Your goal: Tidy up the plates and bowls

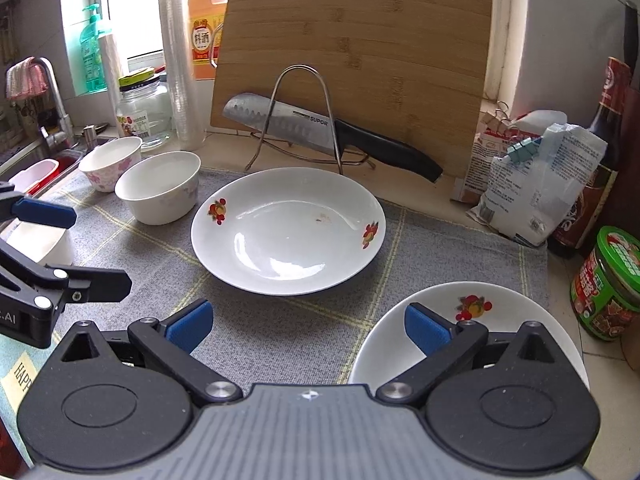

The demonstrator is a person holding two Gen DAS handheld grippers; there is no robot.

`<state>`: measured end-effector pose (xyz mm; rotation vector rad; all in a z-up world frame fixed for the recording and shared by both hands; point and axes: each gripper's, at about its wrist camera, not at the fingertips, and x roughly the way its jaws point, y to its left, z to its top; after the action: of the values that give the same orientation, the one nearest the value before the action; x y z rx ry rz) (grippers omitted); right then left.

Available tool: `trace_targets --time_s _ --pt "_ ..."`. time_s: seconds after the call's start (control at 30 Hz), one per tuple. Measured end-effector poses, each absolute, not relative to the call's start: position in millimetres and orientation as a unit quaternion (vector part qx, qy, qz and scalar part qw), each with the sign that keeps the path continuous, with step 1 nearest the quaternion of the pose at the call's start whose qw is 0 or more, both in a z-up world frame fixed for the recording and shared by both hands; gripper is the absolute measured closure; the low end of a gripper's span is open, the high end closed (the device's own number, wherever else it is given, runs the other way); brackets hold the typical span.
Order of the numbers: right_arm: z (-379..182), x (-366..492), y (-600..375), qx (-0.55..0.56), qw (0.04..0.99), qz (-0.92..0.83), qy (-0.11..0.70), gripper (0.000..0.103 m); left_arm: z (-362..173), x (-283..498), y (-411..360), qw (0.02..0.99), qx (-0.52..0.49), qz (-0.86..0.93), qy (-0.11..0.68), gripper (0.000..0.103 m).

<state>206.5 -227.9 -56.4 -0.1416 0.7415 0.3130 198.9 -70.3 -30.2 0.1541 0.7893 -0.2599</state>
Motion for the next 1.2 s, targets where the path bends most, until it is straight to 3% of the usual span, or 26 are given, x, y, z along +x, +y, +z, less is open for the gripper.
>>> trace_targets --time_s 0.63,1.2 --pt "-84.9 264.0 -203.5 -0.178 0.874 0.182 0.414 0.0 -32.9 271.1 -80.9 0.883 0.123 -0.205 0.404 0.001" --pt "-106.3 294.1 -204.7 -0.131 0.851 0.216 0.461 0.0 -35.7 323.5 -77.7 0.845 0.109 -0.235 0.467 0.001"
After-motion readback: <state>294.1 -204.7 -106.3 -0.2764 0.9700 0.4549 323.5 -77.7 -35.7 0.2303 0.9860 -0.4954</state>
